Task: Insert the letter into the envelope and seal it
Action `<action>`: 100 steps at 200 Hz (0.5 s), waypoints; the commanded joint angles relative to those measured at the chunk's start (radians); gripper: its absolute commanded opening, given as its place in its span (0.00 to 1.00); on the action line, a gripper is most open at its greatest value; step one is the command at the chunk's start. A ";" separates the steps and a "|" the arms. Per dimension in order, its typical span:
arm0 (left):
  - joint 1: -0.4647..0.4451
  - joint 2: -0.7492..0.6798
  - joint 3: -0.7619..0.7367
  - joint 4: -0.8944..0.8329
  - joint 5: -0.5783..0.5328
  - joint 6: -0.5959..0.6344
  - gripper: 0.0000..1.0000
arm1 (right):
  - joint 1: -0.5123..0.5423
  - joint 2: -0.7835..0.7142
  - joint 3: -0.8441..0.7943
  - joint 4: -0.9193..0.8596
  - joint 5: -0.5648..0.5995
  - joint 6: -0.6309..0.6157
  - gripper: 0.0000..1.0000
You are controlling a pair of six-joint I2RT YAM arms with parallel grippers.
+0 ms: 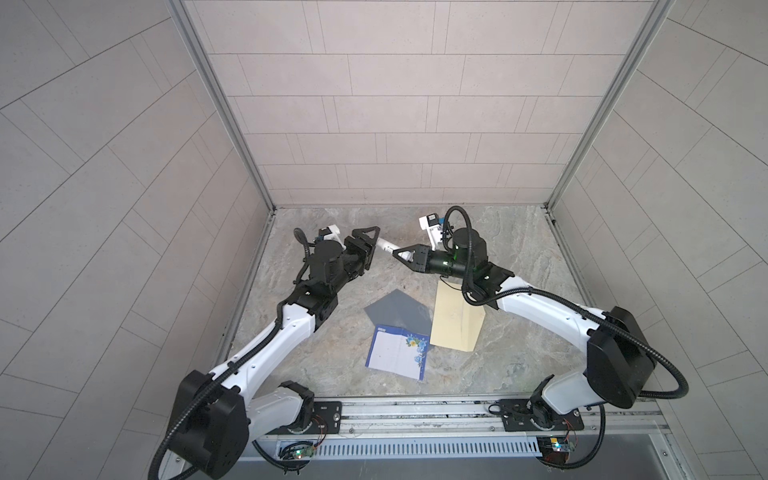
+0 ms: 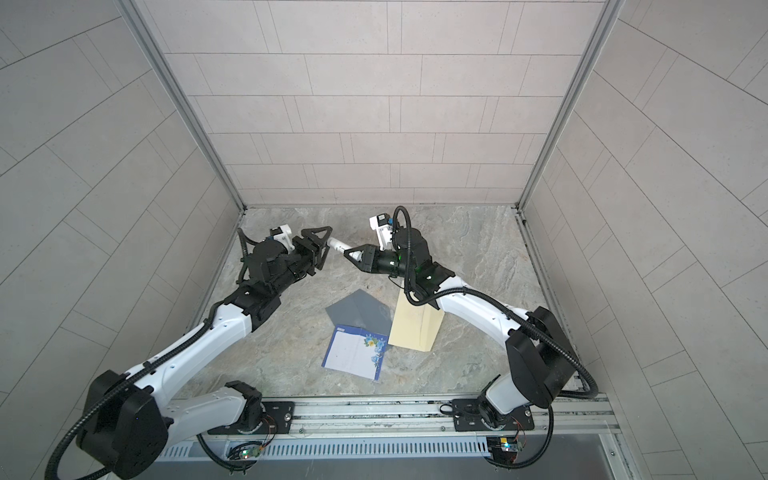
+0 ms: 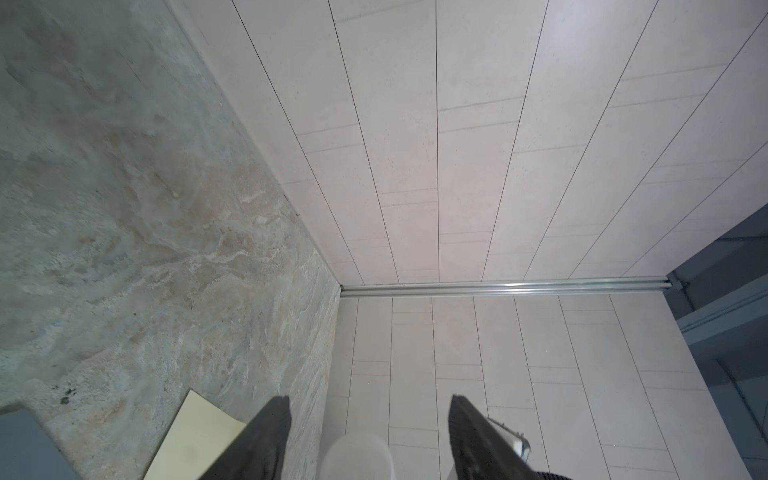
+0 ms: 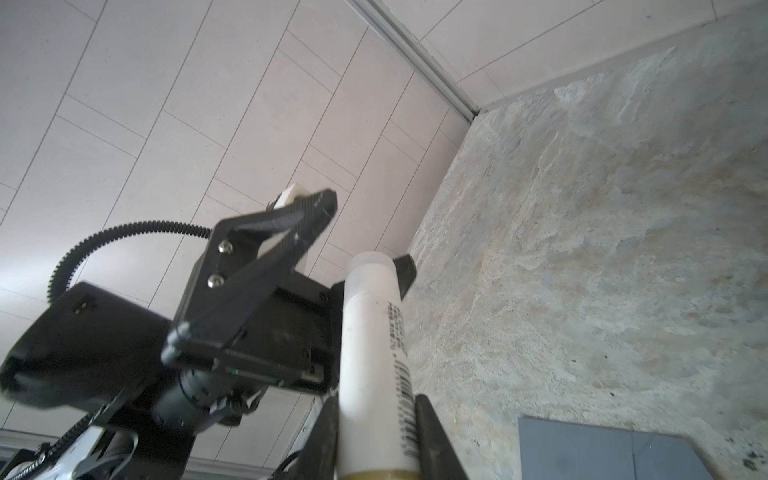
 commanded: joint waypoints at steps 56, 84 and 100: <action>-0.001 0.007 -0.034 0.030 0.173 0.043 0.68 | -0.057 -0.112 0.024 -0.256 -0.111 -0.137 0.00; -0.014 0.026 -0.031 0.118 0.206 0.031 0.68 | -0.057 -0.100 0.025 -0.251 -0.107 -0.127 0.00; -0.028 0.032 -0.021 0.113 0.209 0.040 0.67 | -0.057 -0.088 0.031 -0.243 -0.109 -0.121 0.00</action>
